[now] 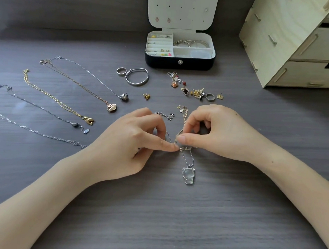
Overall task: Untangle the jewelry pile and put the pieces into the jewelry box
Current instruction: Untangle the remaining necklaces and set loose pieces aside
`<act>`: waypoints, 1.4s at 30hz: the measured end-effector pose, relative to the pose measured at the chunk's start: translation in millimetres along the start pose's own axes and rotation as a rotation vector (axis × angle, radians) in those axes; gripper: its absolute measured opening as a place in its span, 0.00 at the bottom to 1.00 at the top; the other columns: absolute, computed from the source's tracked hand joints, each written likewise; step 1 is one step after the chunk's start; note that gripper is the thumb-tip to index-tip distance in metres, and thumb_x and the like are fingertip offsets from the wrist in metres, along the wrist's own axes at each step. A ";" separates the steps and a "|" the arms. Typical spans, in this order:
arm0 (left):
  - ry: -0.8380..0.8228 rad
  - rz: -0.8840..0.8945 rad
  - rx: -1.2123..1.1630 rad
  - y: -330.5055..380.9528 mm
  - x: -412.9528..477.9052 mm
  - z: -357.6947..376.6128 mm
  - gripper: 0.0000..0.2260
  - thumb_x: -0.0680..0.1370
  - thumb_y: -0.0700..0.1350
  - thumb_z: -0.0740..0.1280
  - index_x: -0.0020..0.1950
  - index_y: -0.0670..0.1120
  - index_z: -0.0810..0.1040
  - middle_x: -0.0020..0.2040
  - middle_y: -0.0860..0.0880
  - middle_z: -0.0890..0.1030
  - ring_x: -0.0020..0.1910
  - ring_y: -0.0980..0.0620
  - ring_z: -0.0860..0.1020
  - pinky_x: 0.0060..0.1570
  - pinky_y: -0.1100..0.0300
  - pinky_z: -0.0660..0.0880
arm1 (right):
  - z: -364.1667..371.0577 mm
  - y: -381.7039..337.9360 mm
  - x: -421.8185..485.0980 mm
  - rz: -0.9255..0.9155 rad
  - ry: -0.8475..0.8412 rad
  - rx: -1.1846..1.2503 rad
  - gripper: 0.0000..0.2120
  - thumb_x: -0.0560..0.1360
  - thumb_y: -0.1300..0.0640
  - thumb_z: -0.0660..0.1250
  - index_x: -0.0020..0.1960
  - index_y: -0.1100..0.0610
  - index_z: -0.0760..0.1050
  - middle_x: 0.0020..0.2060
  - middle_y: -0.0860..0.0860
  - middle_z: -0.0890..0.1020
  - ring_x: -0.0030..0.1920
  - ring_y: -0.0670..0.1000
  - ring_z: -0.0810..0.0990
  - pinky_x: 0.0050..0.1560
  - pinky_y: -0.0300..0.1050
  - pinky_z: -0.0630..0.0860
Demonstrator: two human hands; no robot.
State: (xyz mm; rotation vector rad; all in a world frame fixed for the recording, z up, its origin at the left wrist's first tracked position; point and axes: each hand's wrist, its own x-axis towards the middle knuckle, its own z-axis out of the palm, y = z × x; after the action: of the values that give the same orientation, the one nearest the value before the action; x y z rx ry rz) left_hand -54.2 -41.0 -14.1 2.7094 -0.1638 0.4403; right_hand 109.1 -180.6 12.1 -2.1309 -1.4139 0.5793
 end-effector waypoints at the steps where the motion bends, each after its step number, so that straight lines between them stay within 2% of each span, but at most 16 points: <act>1: -0.002 0.006 0.005 -0.5 -0.2 -0.7 0.20 0.74 0.36 0.57 0.53 0.55 0.84 0.43 0.51 0.77 0.38 0.51 0.69 0.38 0.59 0.69 | 1.1 -0.8 -0.1 0.002 0.005 -0.002 0.11 0.61 0.39 0.71 0.34 0.45 0.79 0.34 0.43 0.76 0.37 0.39 0.71 0.36 0.35 0.63; 6: -0.011 0.037 0.040 -3.1 -0.9 -3.6 0.23 0.71 0.32 0.59 0.52 0.55 0.84 0.43 0.51 0.78 0.39 0.51 0.69 0.38 0.59 0.69 | 8.5 -2.2 0.8 -0.007 0.054 -0.085 0.12 0.60 0.37 0.70 0.34 0.44 0.77 0.34 0.43 0.74 0.42 0.42 0.70 0.38 0.33 0.62; 9: -0.011 0.056 0.060 -2.8 -0.7 -4.3 0.24 0.69 0.29 0.61 0.52 0.53 0.84 0.43 0.51 0.78 0.39 0.49 0.69 0.39 0.60 0.67 | 8.9 -0.4 1.4 -0.004 0.052 -0.069 0.09 0.64 0.41 0.73 0.34 0.45 0.77 0.34 0.43 0.74 0.42 0.43 0.71 0.38 0.30 0.62; 11: -0.007 0.061 0.043 -2.0 -0.9 -5.2 0.22 0.70 0.30 0.60 0.52 0.51 0.85 0.44 0.51 0.79 0.40 0.48 0.70 0.41 0.60 0.67 | 9.3 1.8 1.5 -0.017 0.080 -0.074 0.07 0.67 0.45 0.72 0.35 0.44 0.76 0.33 0.43 0.75 0.40 0.42 0.71 0.38 0.30 0.62; 14: 0.010 0.037 0.029 -2.1 -1.8 -5.4 0.19 0.71 0.31 0.58 0.48 0.47 0.84 0.46 0.53 0.82 0.42 0.48 0.72 0.43 0.58 0.69 | 7.6 5.3 3.2 -0.041 0.108 -0.045 0.05 0.71 0.49 0.71 0.41 0.44 0.75 0.32 0.42 0.76 0.36 0.39 0.70 0.36 0.30 0.61; 17: 0.033 -0.007 0.069 -3.6 -1.9 -3.1 0.19 0.67 0.28 0.60 0.46 0.46 0.83 0.48 0.55 0.82 0.44 0.48 0.73 0.43 0.54 0.71 | 2.0 8.8 7.1 -0.108 0.092 -0.121 0.06 0.71 0.50 0.70 0.48 0.43 0.76 0.34 0.43 0.75 0.37 0.41 0.70 0.38 0.31 0.62; 19: 0.042 -0.027 0.098 -4.9 -1.2 -1.9 0.18 0.67 0.28 0.60 0.47 0.46 0.82 0.50 0.55 0.82 0.45 0.48 0.73 0.43 0.52 0.71 | -2.1 10.6 10.5 -0.143 0.077 -0.181 0.03 0.72 0.50 0.70 0.44 0.43 0.76 0.35 0.44 0.73 0.38 0.41 0.68 0.40 0.30 0.62; 21: 0.044 -0.042 0.129 -6.0 -0.4 -1.4 0.19 0.67 0.29 0.59 0.48 0.46 0.81 0.52 0.55 0.81 0.47 0.48 0.72 0.43 0.51 0.70 | -4.8 12.4 12.9 -0.165 0.059 -0.211 0.04 0.72 0.49 0.69 0.41 0.43 0.75 0.36 0.44 0.73 0.40 0.43 0.68 0.41 0.32 0.62; 24: 0.022 -0.051 0.174 -6.0 0.5 -1.7 0.20 0.68 0.33 0.55 0.51 0.48 0.80 0.55 0.56 0.80 0.50 0.48 0.72 0.43 0.53 0.66 | -4.8 16.0 14.9 -0.223 0.052 -0.259 0.03 0.74 0.52 0.68 0.41 0.47 0.76 0.40 0.44 0.74 0.44 0.47 0.68 0.45 0.40 0.63; 26: 0.017 -0.055 0.199 -5.9 0.4 -1.8 0.20 0.68 0.33 0.55 0.51 0.48 0.80 0.56 0.56 0.80 0.51 0.48 0.73 0.44 0.53 0.65 | -3.2 18.6 14.9 -0.268 0.070 -0.288 0.05 0.75 0.52 0.66 0.42 0.51 0.76 0.42 0.46 0.75 0.45 0.48 0.67 0.47 0.40 0.62; 29: 0.016 -0.060 0.228 -5.1 0.3 -1.4 0.19 0.66 0.32 0.57 0.49 0.48 0.78 0.56 0.56 0.80 0.51 0.47 0.74 0.43 0.52 0.66 | -3.9 16.4 13.2 -0.318 0.092 -0.242 0.05 0.74 0.49 0.59 0.42 0.48 0.70 0.43 0.43 0.74 0.44 0.45 0.64 0.46 0.38 0.59; 31: 0.020 -0.063 0.244 -4.6 0.7 -1.9 0.18 0.66 0.32 0.58 0.48 0.48 0.78 0.55 0.55 0.80 0.49 0.46 0.74 0.43 0.53 0.65 | -5.6 14.8 12.3 -0.342 0.088 -0.185 0.05 0.74 0.48 0.56 0.43 0.48 0.67 0.43 0.43 0.75 0.44 0.45 0.66 0.47 0.38 0.61; 34: 0.032 -0.052 0.252 -3.1 1.2 -3.5 0.20 0.64 0.30 0.60 0.50 0.49 0.76 0.51 0.52 0.80 0.47 0.45 0.73 0.42 0.55 0.63 | -7.3 13.4 11.1 -0.308 0.059 -0.102 0.06 0.75 0.52 0.57 0.45 0.52 0.71 0.42 0.48 0.78 0.46 0.49 0.72 0.49 0.45 0.68; 36: 0.042 -0.024 0.237 -0.2 1.1 -4.2 0.22 0.64 0.30 0.61 0.52 0.50 0.77 0.49 0.50 0.79 0.45 0.45 0.71 0.41 0.55 0.64 | -7.5 10.9 10.1 -0.293 0.036 -0.031 0.06 0.75 0.54 0.57 0.45 0.53 0.71 0.41 0.46 0.79 0.44 0.48 0.75 0.49 0.46 0.69; 38: 0.039 0.009 0.222 2.1 0.9 -4.4 0.25 0.64 0.31 0.59 0.54 0.52 0.78 0.48 0.49 0.78 0.45 0.46 0.70 0.40 0.54 0.64 | -6.6 9.3 9.8 -0.291 0.015 0.009 0.03 0.76 0.55 0.56 0.44 0.49 0.67 0.37 0.43 0.79 0.41 0.46 0.75 0.46 0.44 0.70; 42: -0.005 0.016 0.219 2.0 0.5 -3.2 0.26 0.66 0.35 0.54 0.54 0.52 0.82 0.47 0.49 0.78 0.44 0.46 0.69 0.39 0.52 0.66 | -5.9 7.2 9.2 -0.291 0.008 -0.017 0.07 0.76 0.56 0.56 0.41 0.46 0.62 0.31 0.44 0.77 0.34 0.41 0.72 0.38 0.33 0.66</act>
State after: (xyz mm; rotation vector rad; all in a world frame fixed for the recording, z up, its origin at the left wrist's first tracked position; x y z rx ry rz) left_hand -55.1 -41.7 -10.5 2.9260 -0.1467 0.4812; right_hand 121.1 -175.4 11.6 -1.8891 -1.6895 0.4467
